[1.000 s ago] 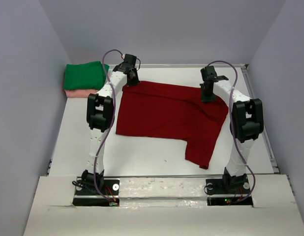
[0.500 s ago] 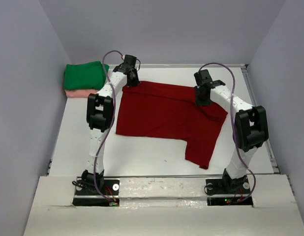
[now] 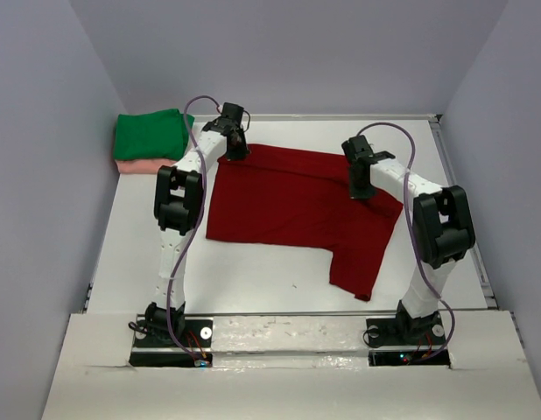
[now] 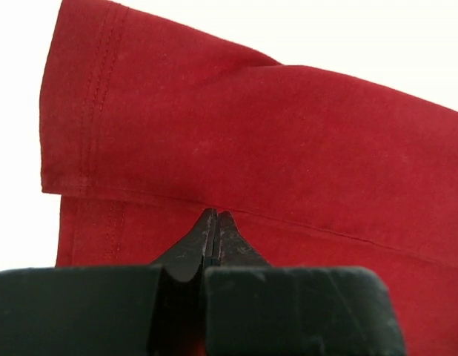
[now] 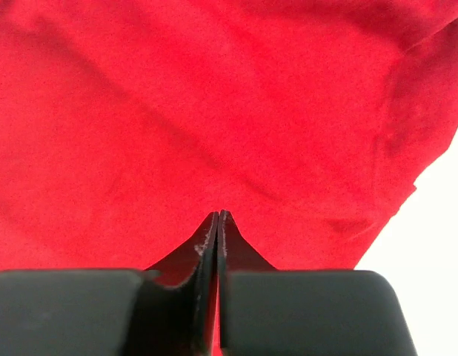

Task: Fold and stack the t-shirts
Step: Flatten the tshirt out

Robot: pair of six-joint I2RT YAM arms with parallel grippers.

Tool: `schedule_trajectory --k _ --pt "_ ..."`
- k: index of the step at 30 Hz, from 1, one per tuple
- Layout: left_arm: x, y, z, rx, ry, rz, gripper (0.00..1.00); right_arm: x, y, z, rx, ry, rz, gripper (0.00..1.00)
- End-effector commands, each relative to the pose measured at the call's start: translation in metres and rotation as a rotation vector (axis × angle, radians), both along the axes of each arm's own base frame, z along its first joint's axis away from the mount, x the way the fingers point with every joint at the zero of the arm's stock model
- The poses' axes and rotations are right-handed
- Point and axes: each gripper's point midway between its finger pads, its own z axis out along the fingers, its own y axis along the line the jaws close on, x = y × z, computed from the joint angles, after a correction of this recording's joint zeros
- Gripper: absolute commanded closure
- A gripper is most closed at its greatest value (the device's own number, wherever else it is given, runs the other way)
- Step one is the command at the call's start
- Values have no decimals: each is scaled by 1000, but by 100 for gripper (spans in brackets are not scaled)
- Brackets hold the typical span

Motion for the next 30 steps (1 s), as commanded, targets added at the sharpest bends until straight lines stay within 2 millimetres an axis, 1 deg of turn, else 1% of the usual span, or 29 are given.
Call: schedule_trajectory --k 1,2,3,4,6,7,9,10,11,13,15,18,19,20,21,22,24,26,28,30 --pt "11 3 52 5 -104 4 100 20 -25 8 -152 -43 -86 100" --pt "10 6 51 13 -92 2 100 26 -25 8 -164 -46 -87 100" --pt "12 5 52 13 -94 1 100 30 -25 13 -169 -59 -89 100" --pt "15 5 51 14 -94 1 100 33 -26 9 -179 -52 -85 100" --pt "15 5 50 10 -93 1 100 39 -37 10 -194 -53 -114 100" --pt "15 4 47 11 -90 -1 100 44 -35 8 -195 -50 -104 100" --pt "16 5 43 14 -86 1 100 48 -50 7 -212 -33 -132 100" --pt "17 6 39 19 -79 2 100 51 -51 3 -226 -24 -127 100" --pt "16 7 35 21 -72 2 100 52 -57 1 -229 -15 -139 100" --pt "15 7 26 28 -51 0 100 50 -65 -3 -253 9 -157 100" --pt "14 8 19 30 -38 1 100 48 -65 -8 -256 19 -161 100" --pt "14 7 16 31 -35 2 100 50 -62 -10 -208 8 -153 100" --pt "13 7 16 29 -34 1 100 51 -58 -10 -184 2 -136 100" --pt "14 8 17 27 -37 2 100 53 -44 -15 -106 -8 -99 100" --pt "14 6 18 24 -38 -3 100 55 -39 -12 -79 -22 -84 100" --pt "13 6 20 18 -39 -5 100 57 -36 -3 -54 -52 -89 100" --pt "13 7 22 23 -47 -1 100 61 -34 6 -38 -80 -87 100" --pt "13 12 22 41 -52 12 100 65 -42 13 -84 -98 -100 100" --pt "14 13 23 54 -52 17 100 62 -50 16 -134 -78 -116 100" --pt "13 14 20 61 -41 16 100 63 -52 17 -146 -69 -123 100"
